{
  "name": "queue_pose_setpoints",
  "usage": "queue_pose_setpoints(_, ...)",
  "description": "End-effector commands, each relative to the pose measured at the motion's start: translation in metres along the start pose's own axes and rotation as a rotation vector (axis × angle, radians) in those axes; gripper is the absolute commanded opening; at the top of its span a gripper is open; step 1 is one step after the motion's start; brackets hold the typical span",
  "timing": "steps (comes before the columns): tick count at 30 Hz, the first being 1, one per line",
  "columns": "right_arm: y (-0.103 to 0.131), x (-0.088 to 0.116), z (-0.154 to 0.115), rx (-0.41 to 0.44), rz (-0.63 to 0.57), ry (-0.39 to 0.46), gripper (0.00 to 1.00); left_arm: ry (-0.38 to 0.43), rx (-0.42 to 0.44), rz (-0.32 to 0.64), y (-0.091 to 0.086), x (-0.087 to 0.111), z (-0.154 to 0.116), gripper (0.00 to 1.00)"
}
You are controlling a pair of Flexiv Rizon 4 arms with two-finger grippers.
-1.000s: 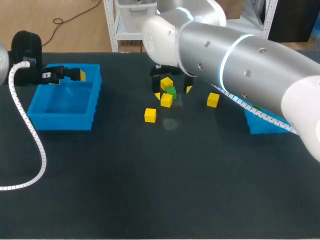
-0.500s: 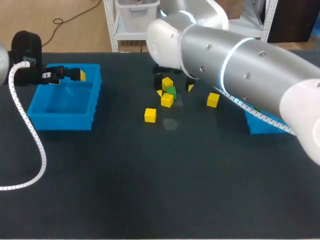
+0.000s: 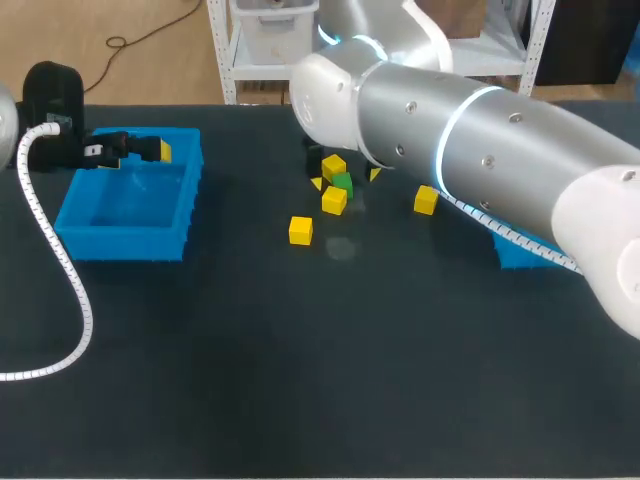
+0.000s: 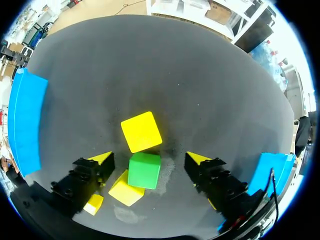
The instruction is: Put the green cubes in the right bin and the yellow cubes in the left bin.
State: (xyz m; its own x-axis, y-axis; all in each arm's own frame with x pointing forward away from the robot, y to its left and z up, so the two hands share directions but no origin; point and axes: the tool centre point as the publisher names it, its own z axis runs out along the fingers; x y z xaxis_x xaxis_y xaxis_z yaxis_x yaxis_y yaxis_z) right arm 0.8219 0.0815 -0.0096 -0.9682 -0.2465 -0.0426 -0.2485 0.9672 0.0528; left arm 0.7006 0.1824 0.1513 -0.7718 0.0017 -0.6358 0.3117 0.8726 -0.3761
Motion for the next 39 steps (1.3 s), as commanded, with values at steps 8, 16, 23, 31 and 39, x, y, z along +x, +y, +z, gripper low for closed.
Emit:
queue_pose_setpoints(8, 0.003, -0.008, -0.001, 0.006, 0.004, 0.134, 0.0, -0.006, 0.011, 0.002, 0.002, 0.001, 0.0, 1.0)
queue_pose_setpoints(16, 0.003, 0.009, -0.014, -0.02, 0.005, 0.084, 0.0, -0.006, 0.011, 0.002, 0.002, 0.001, 0.0, 1.0)
queue_pose_setpoints(23, -0.021, 0.026, -0.05, -0.021, 0.038, -0.032, 0.0, -0.006, 0.011, 0.002, 0.002, 0.001, 0.0, 1.0)
queue_pose_setpoints(31, -0.081, 0.048, -0.136, 0.013, 0.112, -0.256, 0.0, -0.006, 0.011, 0.002, 0.002, 0.001, 0.0, 1.0)
queue_pose_setpoints(39, -0.148, 0.104, -0.173, 0.035, 0.267, -0.368, 0.0, -0.006, 0.011, 0.002, 0.002, 0.001, 0.0, 1.0)
